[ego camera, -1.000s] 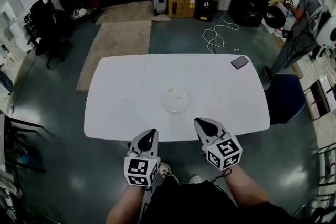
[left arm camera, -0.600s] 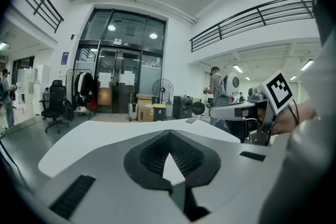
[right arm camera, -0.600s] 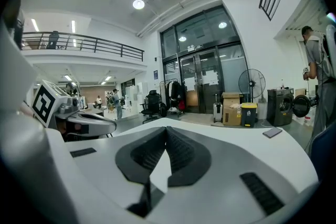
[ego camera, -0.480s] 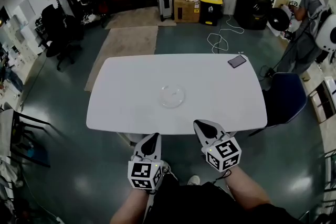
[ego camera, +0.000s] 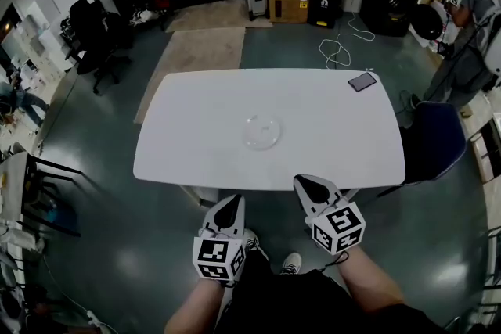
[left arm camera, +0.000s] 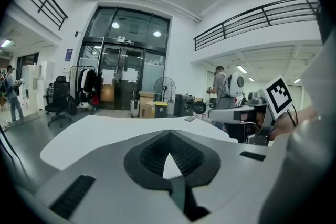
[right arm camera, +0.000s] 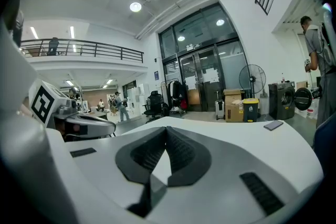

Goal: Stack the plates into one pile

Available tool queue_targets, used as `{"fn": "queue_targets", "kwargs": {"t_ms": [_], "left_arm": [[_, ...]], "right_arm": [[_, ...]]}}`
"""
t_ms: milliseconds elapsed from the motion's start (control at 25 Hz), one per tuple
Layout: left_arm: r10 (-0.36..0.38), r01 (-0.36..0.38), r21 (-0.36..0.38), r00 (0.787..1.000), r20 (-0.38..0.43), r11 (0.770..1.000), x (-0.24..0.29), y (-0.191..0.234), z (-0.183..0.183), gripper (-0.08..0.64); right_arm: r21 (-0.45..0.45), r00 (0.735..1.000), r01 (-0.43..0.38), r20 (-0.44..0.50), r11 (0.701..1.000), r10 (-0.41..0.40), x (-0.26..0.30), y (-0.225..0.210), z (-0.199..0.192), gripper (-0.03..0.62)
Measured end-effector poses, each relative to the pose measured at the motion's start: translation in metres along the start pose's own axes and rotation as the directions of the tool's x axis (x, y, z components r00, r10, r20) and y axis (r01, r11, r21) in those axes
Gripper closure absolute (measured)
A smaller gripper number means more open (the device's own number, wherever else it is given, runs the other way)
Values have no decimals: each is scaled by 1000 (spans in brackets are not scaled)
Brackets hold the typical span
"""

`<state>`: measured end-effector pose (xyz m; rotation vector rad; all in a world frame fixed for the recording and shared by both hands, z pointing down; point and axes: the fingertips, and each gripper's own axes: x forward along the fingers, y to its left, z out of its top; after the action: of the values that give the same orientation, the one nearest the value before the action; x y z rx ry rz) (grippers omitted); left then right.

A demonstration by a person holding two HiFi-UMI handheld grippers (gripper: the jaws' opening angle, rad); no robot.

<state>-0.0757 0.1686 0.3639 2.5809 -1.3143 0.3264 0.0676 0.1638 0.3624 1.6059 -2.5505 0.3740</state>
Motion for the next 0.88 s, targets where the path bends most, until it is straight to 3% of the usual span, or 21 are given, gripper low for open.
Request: {"fn": "queue_targets", "kwargs": {"t_ms": [880], "left_arm": [[29,-29,-4,999,17,1000,-2,-16,0,543]], "right_arm": [[0,999,-36,-4,999,36,-9,-6,-4,575]]}}
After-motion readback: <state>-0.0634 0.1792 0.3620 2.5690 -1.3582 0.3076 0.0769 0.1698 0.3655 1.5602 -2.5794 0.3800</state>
